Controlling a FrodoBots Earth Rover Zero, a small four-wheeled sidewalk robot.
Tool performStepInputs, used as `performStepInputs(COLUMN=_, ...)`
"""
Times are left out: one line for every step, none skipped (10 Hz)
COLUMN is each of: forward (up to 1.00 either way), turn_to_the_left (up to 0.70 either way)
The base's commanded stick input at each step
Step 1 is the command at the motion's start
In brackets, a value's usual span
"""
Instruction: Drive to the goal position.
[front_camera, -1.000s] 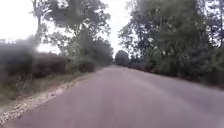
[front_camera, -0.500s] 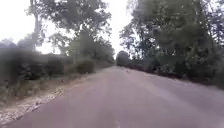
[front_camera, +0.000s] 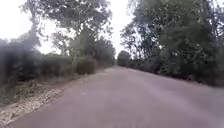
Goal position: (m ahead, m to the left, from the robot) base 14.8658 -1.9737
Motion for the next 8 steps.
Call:
performStepInputs(forward=1.00, turn_to_the_left=0.00)
performStepInputs(forward=1.00, turn_to_the_left=0.00)
performStepInputs(forward=1.00, turn_to_the_left=0.00)
performStepInputs(forward=1.00, turn_to_the_left=0.00)
performStepInputs(forward=1.00, turn_to_the_left=0.00)
performStepInputs(forward=1.00, turn_to_the_left=0.00)
performStepInputs(forward=1.00, turn_to_the_left=0.00)
performStepInputs(forward=1.00, turn_to_the_left=0.00)
